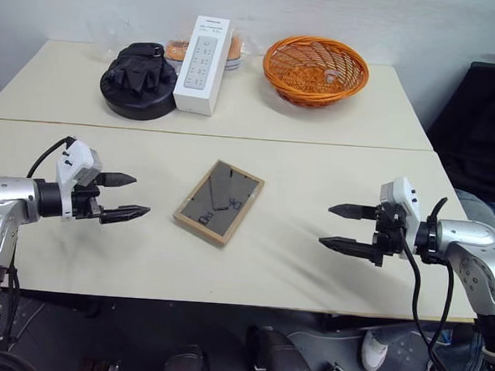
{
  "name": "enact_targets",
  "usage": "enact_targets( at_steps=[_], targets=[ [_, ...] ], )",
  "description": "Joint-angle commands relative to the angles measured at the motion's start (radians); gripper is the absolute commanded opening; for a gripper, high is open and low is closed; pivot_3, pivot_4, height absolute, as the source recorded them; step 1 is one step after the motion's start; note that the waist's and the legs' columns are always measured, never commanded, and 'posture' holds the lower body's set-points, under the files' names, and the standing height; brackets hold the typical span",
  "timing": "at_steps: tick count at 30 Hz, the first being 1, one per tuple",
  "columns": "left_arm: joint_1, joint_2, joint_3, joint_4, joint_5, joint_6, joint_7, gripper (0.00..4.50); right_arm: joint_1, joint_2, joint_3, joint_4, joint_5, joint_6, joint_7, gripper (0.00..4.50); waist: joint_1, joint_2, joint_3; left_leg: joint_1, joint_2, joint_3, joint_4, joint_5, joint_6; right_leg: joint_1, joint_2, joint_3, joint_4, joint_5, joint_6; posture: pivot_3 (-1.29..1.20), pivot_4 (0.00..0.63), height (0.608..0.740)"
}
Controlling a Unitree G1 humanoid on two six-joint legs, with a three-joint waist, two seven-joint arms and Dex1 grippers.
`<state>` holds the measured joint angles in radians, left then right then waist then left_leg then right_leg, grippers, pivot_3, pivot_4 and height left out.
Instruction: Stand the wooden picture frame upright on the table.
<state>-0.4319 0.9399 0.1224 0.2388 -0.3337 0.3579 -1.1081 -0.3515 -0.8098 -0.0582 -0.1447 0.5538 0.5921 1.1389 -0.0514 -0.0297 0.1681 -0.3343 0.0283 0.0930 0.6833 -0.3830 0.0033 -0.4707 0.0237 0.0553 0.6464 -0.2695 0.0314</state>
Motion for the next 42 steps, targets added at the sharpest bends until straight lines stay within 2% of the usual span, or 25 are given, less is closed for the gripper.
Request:
enact_targets(
  at_steps=[1, 6, 10, 11, 12, 17, 20, 23, 25, 28, 32, 34, 37, 42],
  targets=[
    [-0.091, -0.046, -0.092, 0.101, 0.119, -0.100, 0.040, 2.93, -0.082, 0.047, 0.071, 0.041, -0.080, -0.061, -0.035, 3.56, -0.001, 0.000, 0.000, 0.000, 0.000, 0.000, 0.000, 0.000, 0.000, 0.000, 0.000, 0.000, 0.001, 0.000, 0.000, 0.00, 0.150, 0.740],
    [-0.211, -0.143, -0.182, 0.223, 0.212, -0.173, 0.067, 1.46, -0.194, 0.136, 0.196, 0.189, -0.229, -0.162, -0.072, 1.92, 0.001, -0.001, 0.000, -0.002, -0.001, 0.002, 0.003, 0.001, -0.001, -0.003, 0.000, 0.001, 0.003, 0.000, 0.000, 0.00, 0.150, 0.740],
    [-0.249, -0.202, -0.210, 0.258, 0.231, -0.174, 0.065, 0.21, -0.248, 0.195, 0.250, 0.287, -0.304, -0.228, -0.088, 0.58, -0.002, -0.001, -0.001, -0.009, -0.001, 0.003, 0.003, 0.005, -0.007, -0.011, 0.000, 0.002, 0.010, 0.000, 0.000, 0.00, 0.150, 0.740],
    [-0.250, -0.212, -0.215, 0.255, 0.229, -0.165, 0.057, 0.00, -0.259, 0.207, 0.264, 0.309, -0.319, -0.240, -0.087, 0.21, -0.005, -0.001, -0.001, -0.010, -0.001, 0.003, 0.003, 0.005, -0.007, -0.012, 0.000, 0.002, 0.011, 0.000, 0.000, 0.00, 0.150, 0.740],
    [-0.248, -0.219, -0.221, 0.248, 0.228, -0.156, 0.046, 0.00, -0.272, 0.222, 0.278, 0.332, -0.339, -0.250, -0.092, 0.02, -0.006, -0.001, 0.000, -0.010, 0.000, 0.003, 0.003, 0.005, -0.007, -0.012, 0.000, 0.002, 0.011, 0.000, 0.000, 0.00, 0.150, 0.740],
    [-0.165, -0.254, -0.231, 0.051, 0.130, 0.013, -0.048, 0.00, -0.340, 0.325, 0.301, 0.451, -0.403, -0.297, -0.146, 0.02, -0.007, -0.001, 0.000, -0.010, 0.000, 0.003, 0.010, 0.005, -0.008, -0.012, 0.000, 0.002, 0.013, 0.000, -0.001, 0.00, 0.150, 0.740],
    [-0.102, -0.271, -0.227, -0.098, 0.088, 0.135, -0.029, 0.00, -0.375, 0.358, 0.287, 0.491, -0.418, -0.322, -0.183, 0.02, -0.006, -0.001, 0.000, -0.009, 0.000, 0.003, 0.012, 0.005, -0.008, -0.011, 0.000, 0.002, 0.016, 0.000, -0.001, 0.00, 0.150, 0.740],
    [-0.065, -0.276, -0.211, -0.175, 0.058, 0.250, 0.014, 0.00, -0.389, 0.353, 0.286, 0.503, -0.435, -0.339, -0.187, 0.02, -0.006, -0.001, 0.000, -0.010, 0.000, 0.002, 0.013, 0.005, -0.008, -0.011, 0.000, 0.002, 0.016, 0.000, -0.001, 0.00, 0.150, 0.740],
    [-0.055, -0.273, -0.181, -0.200, 0.009, 0.413, 0.050, 0.00, -0.376, 0.317, 0.304, 0.466, -0.456, -0.356, -0.155, 0.02, -0.005, -0.001, 0.000, -0.010, 0.000, 0.002, 0.013, 0.004, -0.008, -0.011, 0.000, 0.002, 0.016, 0.000, -0.001, 0.00, 0.150, 0.740],
    [-0.053, -0.272, -0.119, -0.220, -0.090, 0.663, 0.084, 0.54, -0.350, 0.261, 0.340, 0.404, -0.496, -0.396, -0.105, 0.00, -0.004, -0.001, 0.000, -0.010, 0.000, 0.001, 0.013, 0.004, -0.007, -0.011, 0.000, 0.002, 0.016, 0.000, -0.001, 0.00, 0.150, 0.740],
    [-0.070, -0.292, -0.009, -0.234, -0.237, 0.980, 0.122, 1.67, -0.321, 0.221, 0.376, 0.313, -0.529, -0.396, -0.056, 0.00, -0.009, -0.001, -0.001, -0.010, 0.000, 0.001, 0.013, 0.004, -0.006, -0.010, 0.000, 0.001, 0.016, 0.000, -0.001, 0.00, 0.150, 0.740],
    [-0.100, -0.326, 0.042, -0.211, -0.257, 1.087, 0.182, 2.28, -0.315, 0.223, 0.386, 0.293, -0.555, -0.422, -0.067, 0.00, -0.008, -0.001, -0.001, -0.009, 0.000, 0.001, 0.013, 0.004, -0.007, -0.010, 0.000, 0.001, 0.016, 0.000, -0.001, 0.00, 0.150, 0.740],
    [-0.143, -0.385, 0.097, -0.158, -0.255, 1.164, 0.264, 3.16, -0.312, 0.236, 0.406, 0.286, -0.606, -0.475, -0.101, 0.00, -0.005, -0.001, -0.001, -0.009, -0.001, 0.001, 0.014, 0.004, -0.007, -0.010, 0.000, 0.001, 0.016, 0.000, -0.001, 0.00, 0.150, 0.740],
    [-0.150, -0.437, 0.053, -0.160, -0.264, 1.199, 0.320, 4.47, -0.299, 0.253, 0.433, 0.280, -0.648, -0.504, -0.115, 0.00, -0.004, -0.001, -0.001, -0.008, -0.001, 0.000, 0.014, 0.004, -0.008, -0.008, 0.000, 0.001, 0.016, 0.000, -0.001, 0.00, 0.150, 0.740]
  ],
)
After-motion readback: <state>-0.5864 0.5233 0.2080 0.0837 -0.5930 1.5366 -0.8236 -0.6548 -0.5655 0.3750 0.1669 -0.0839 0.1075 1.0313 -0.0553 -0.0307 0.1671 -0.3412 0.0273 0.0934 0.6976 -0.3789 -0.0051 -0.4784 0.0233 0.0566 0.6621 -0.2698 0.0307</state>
